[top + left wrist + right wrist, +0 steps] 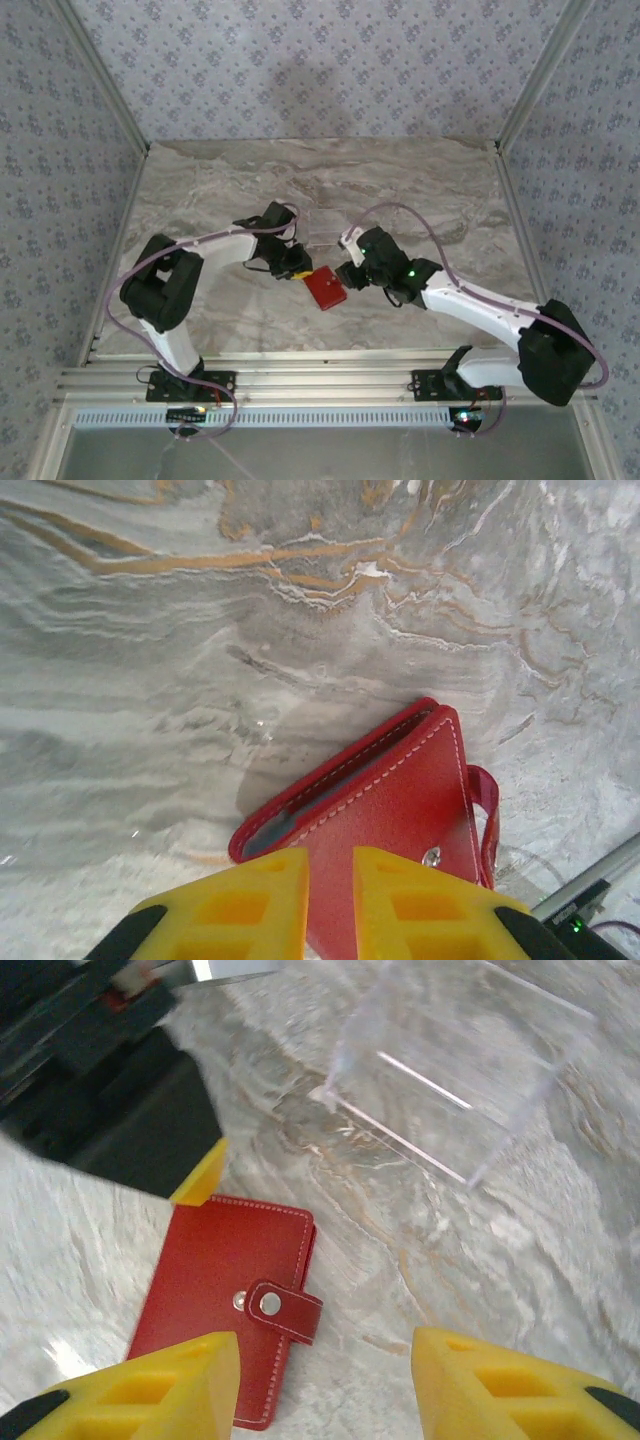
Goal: Take the credit cards out of the card holder
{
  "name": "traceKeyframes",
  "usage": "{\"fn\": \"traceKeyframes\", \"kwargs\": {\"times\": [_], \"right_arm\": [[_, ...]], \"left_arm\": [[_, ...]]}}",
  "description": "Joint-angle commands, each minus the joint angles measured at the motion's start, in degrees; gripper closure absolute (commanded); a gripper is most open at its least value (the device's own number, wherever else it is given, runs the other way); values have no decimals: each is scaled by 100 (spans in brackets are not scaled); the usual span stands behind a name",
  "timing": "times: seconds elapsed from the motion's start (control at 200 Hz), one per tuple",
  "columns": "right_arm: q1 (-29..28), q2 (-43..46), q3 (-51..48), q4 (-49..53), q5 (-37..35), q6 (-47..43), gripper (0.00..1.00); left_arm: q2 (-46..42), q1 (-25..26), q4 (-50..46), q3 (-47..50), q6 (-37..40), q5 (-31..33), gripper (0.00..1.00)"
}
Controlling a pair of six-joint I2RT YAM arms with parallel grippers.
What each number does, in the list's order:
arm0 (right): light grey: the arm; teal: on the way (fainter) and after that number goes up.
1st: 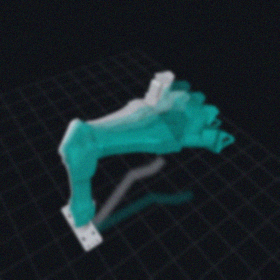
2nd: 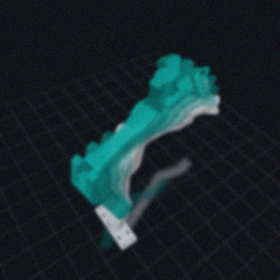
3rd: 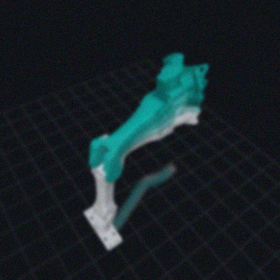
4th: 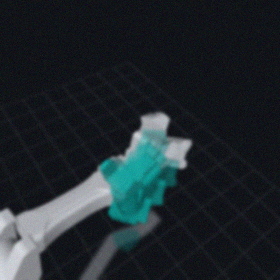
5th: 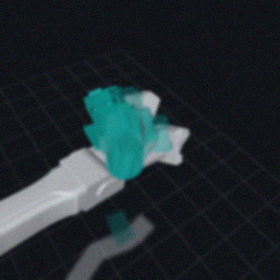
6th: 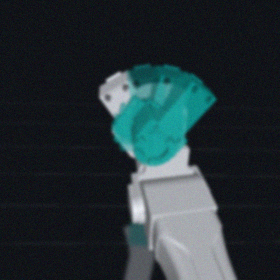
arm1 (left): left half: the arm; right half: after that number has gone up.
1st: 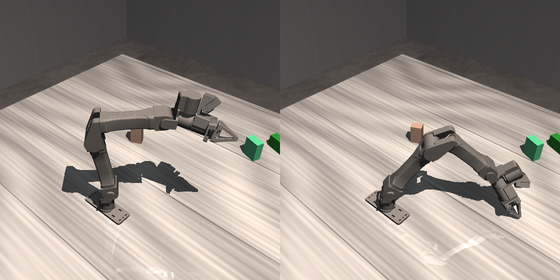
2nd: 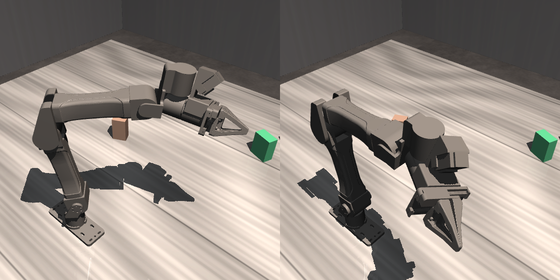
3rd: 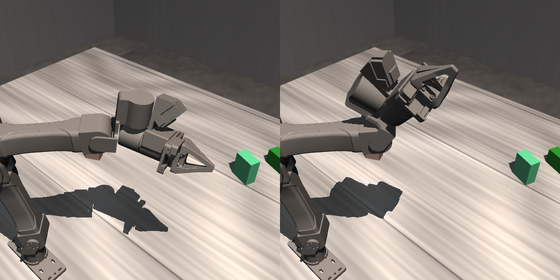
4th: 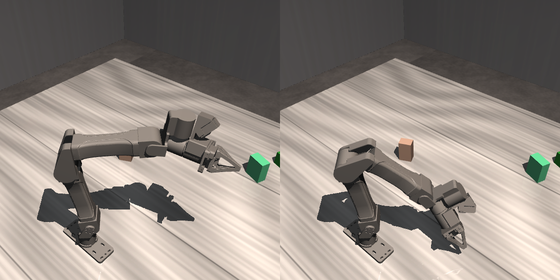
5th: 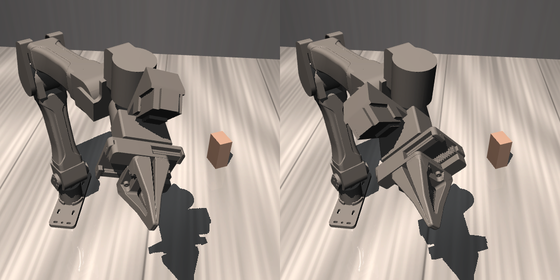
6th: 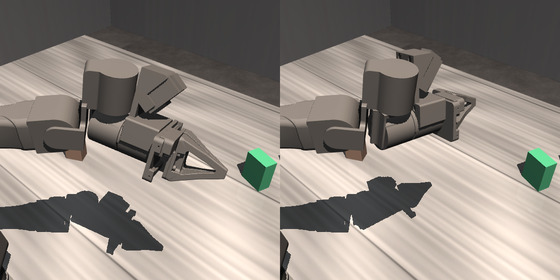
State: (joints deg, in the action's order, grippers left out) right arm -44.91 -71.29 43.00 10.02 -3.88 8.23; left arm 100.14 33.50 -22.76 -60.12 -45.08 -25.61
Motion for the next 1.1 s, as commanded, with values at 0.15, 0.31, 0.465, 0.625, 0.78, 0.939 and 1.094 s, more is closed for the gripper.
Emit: {"fn": "traceKeyframes", "kwargs": {"times": [0.15, 0.31, 0.465, 0.625, 0.78, 0.939, 1.094], "right_arm": [[184, -665, 712, 1184, 480, 2150, 47], [270, -1510, 1377, 1573, 897, 1713, 40], [233, -2423, 2053, 1992, 1089, 1348, 39], [230, -2997, 2462, 2339, 970, 1254, 42], [262, -3224, 2678, 2604, 870, 1280, 48], [300, -3178, 2595, 2660, 803, 1358, 58], [338, -2991, 2366, 2624, 766, 1434, 69]], "left_arm": [[-706, -69, -733, -35, 204, 833, 77], [-914, -167, -667, 281, 174, 884, 76], [-1028, -212, -618, 530, 144, 917, 76], [-1044, -217, -535, 646, 107, 900, 75], [-997, -213, -455, 669, 70, 831, 75], [-918, -178, -445, 625, 87, 792, 75], [-848, -122, -443, 546, 88, 776, 75]]}}
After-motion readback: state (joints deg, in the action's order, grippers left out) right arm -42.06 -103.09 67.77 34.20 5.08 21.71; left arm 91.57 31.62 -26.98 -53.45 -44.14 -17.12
